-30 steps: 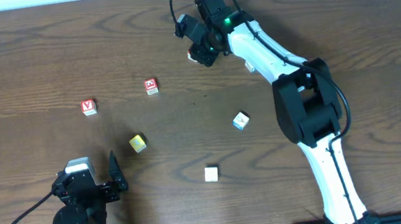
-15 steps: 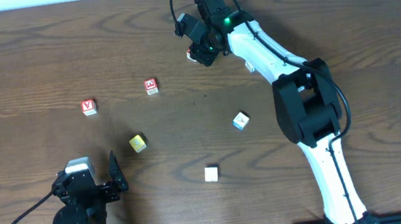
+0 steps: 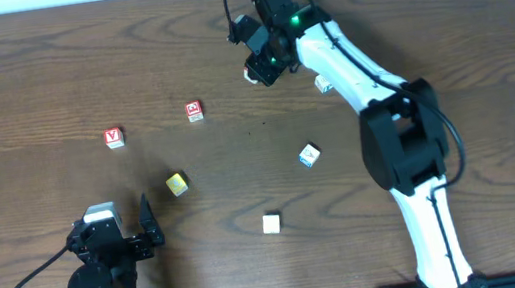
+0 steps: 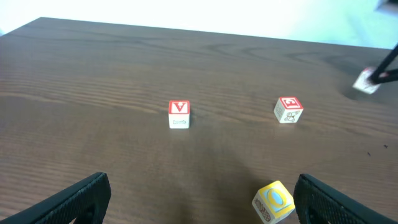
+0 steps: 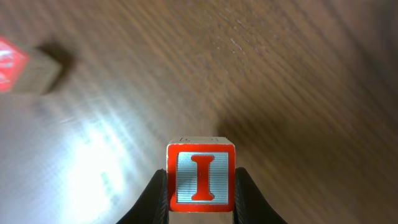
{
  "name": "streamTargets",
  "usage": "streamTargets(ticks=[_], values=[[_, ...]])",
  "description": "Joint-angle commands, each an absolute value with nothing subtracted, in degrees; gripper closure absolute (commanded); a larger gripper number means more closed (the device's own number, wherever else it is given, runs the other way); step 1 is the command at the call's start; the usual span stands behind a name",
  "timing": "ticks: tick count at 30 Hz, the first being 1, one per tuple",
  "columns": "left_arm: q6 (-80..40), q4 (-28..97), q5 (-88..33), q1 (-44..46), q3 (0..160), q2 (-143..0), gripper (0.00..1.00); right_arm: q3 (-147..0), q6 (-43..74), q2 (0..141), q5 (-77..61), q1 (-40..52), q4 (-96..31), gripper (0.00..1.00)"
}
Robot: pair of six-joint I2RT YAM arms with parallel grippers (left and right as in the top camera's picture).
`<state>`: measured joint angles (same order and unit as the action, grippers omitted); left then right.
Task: Spell out Ai2
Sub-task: 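Close the right gripper on the red 'I' block and lift, then carry the 'I' block toward center and lower it onto the table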
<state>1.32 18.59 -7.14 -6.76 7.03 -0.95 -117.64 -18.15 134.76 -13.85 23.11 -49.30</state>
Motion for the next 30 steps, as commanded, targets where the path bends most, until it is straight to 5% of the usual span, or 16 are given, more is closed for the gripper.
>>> streamTargets(ticks=[1, 8, 18, 30], values=[[1.3, 19.0, -7.3, -7.1, 5.8, -0.7, 0.05, -118.5, -16.0, 128.0, -14.2, 23.7, -51.6, 0.99], [1.3, 19.0, -7.3, -7.1, 5.8, -0.7, 0.05, -116.2, -6.8, 122.2, -9.5, 24.1, -56.5, 0.99], [1.3, 19.0, -7.3, -7.1, 5.8, -0.7, 0.05, -88.2, 19.2, 112.2, 4.7, 30.9, -39.6, 0.99], [1.3, 19.0, -7.3, -7.1, 5.8, -0.7, 0.05, -82.5, 25.1, 112.6, 5.5, 34.2, -36.1, 0.99]])
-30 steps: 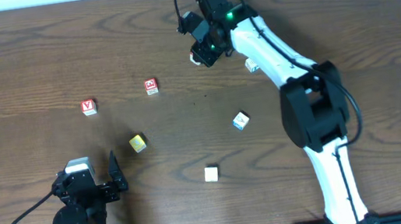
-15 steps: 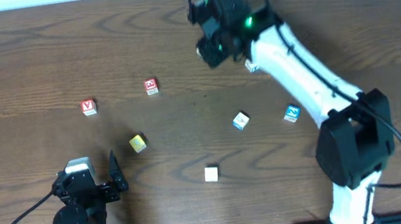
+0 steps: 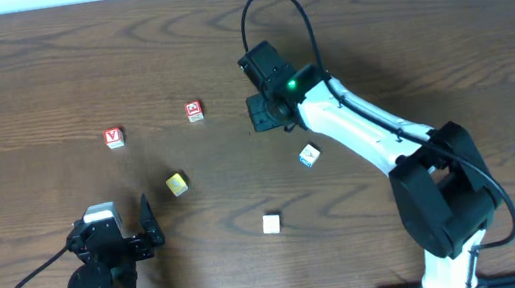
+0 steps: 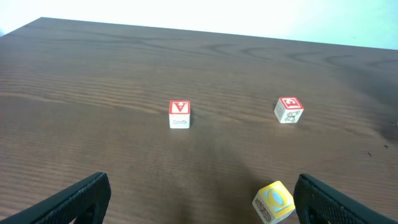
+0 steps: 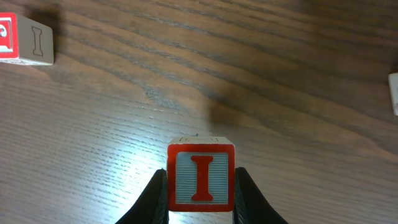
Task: Spell out Ai2
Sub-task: 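Carry the 'I' block toward center and lower it onto the table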
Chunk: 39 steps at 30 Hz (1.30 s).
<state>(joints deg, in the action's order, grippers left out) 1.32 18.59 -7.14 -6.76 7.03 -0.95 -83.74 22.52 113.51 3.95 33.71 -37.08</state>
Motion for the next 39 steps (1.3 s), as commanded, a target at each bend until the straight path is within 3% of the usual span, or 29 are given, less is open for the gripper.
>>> streamTargets(ticks=[1, 9, 23, 39], values=[[1.3, 19.0, -7.3, -7.1, 5.8, -0.7, 0.05, -82.0, 25.1, 112.6, 5.6, 34.2, -35.4, 0.99], [1.3, 19.0, -7.3, -7.1, 5.8, -0.7, 0.05, -79.3, 25.6, 112.6, 9.3, 34.8, -31.8, 0.99], [1.3, 19.0, -7.3, -7.1, 5.8, -0.7, 0.05, -79.3, 37.3, 114.5, 13.0, 36.4, -29.1, 0.98], [1.3, 19.0, -7.3, -7.1, 5.8, -0.7, 0.05, -79.3, 37.0, 116.9, 12.8, 37.6, -28.9, 0.99]])
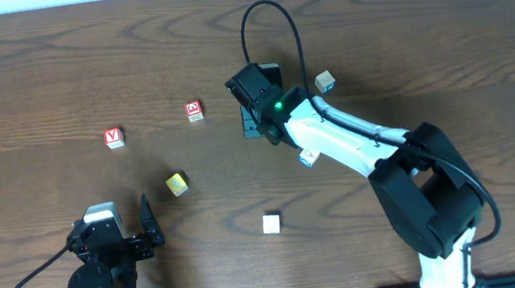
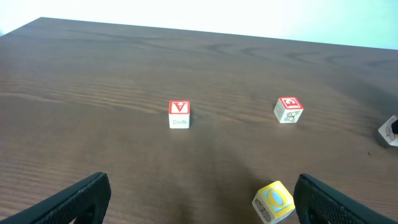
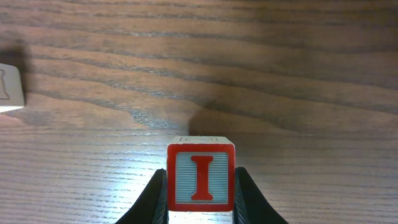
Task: Spell out Ai2
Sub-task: 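Carry the 'I' block toward center and lower it onto the table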
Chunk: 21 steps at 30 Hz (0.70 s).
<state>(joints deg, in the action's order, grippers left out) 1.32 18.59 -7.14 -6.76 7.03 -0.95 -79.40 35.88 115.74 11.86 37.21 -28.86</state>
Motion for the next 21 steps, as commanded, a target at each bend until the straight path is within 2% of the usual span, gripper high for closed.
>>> streamTargets(ticks=[1, 13, 16, 19, 21], values=[[1.3, 19.0, -7.3, -7.1, 5.8, -0.7, 0.05, -79.3, 36.8, 117.1, 12.4, 37.6, -29.1, 0.99], [1.3, 19.0, -7.3, -7.1, 5.8, -0.7, 0.05, -79.2, 35.5, 117.7, 11.8, 37.6, -29.1, 0.99], [1.3, 19.0, -7.3, -7.1, 5.8, -0.7, 0.05, -79.2, 35.5, 118.1, 11.8, 37.6, -29.1, 0.81], [1.3, 19.0, -7.3, -7.1, 5.8, -0.7, 0.05, -79.2, 35.5, 118.2, 11.8, 37.6, -28.9, 0.7], [1.3, 19.0, -7.3, -7.1, 5.8, -0.7, 0.05, -79.2, 35.5, 118.2, 11.8, 37.6, -28.9, 0.66]])
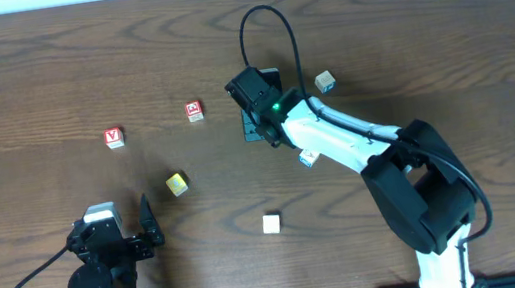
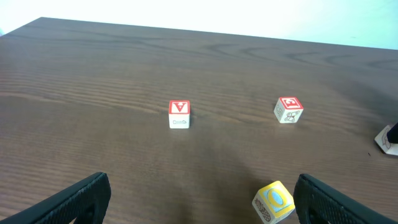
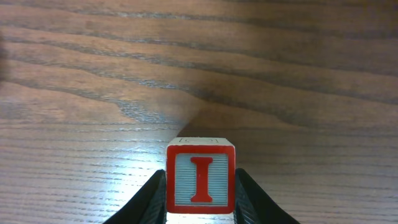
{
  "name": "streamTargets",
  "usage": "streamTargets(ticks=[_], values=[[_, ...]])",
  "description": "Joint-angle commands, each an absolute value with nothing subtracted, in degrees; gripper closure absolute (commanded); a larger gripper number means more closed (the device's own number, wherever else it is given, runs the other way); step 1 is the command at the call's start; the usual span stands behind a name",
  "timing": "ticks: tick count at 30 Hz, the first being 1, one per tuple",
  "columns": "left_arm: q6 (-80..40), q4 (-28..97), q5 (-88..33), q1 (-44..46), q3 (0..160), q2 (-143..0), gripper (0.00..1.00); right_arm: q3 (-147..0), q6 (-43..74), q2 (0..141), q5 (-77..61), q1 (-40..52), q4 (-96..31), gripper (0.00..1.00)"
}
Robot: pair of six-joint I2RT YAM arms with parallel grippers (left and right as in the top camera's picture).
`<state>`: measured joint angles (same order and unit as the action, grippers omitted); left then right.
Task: Spell out Ai2
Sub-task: 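Carry the 'I' block toward center and lower it onto the table, then move the right gripper to the blue '2' block and grasp it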
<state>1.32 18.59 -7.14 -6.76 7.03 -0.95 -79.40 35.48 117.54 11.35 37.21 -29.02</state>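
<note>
My right gripper [image 3: 200, 188] is shut on a red-framed block with the letter I [image 3: 200, 177], held close over the wood just right of the middle of the table [image 1: 257, 124]. A red block with the letter A [image 2: 179, 114] lies to the left [image 1: 113, 137]. Another red-topped block [image 1: 194, 110] sits between them, left of the right gripper; its character is too small to read. My left gripper [image 2: 199, 200] rests open at the near left, holding nothing.
A yellow block [image 1: 176, 184] lies close in front of the left gripper, by its right finger [image 2: 273, 201]. A blue-and-white block [image 1: 309, 158], a pale block [image 1: 271, 224] and another small block [image 1: 325, 81] lie around the right arm.
My right gripper, still holding the I block, has come a little closer to the table. The neighbouring block at the left edge of its view has dropped out of view. The left arm is unchanged.
The right gripper held the I block at the far middle of the table. It then stood nearer and further left, right of the red-topped block, then beside that block. Now it is lower over the same spot. The left arm stayed still throughout.
</note>
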Motion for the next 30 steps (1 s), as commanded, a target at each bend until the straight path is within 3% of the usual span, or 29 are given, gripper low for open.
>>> streamTargets(ticks=[1, 6, 10, 15, 20, 30], values=[[1.3, 19.0, -7.3, -7.1, 5.8, -0.7, 0.05, -79.3, 35.5, 118.2, 11.8, 37.6, -28.9, 0.65], [1.3, 19.0, -7.3, -7.1, 5.8, -0.7, 0.05, -79.2, 35.5, 118.2, 11.8, 37.6, -28.6, 0.64], [1.3, 19.0, -7.3, -7.1, 5.8, -0.7, 0.05, -79.3, 35.1, 118.2, 11.8, 37.6, -27.8, 0.56], [1.3, 19.0, -7.3, -7.1, 5.8, -0.7, 0.04, -79.3, 32.5, 118.2, 12.3, 37.4, -26.7, 0.42], [1.3, 19.0, -7.3, -7.1, 5.8, -0.7, 0.05, -79.7, 31.1, 117.2, 12.6, 36.2, -26.7, 0.22], [1.3, 19.0, -7.3, -7.1, 5.8, -0.7, 0.05, -80.7, 21.1, 104.2, 22.6, 32.0, -29.2, 0.23]])
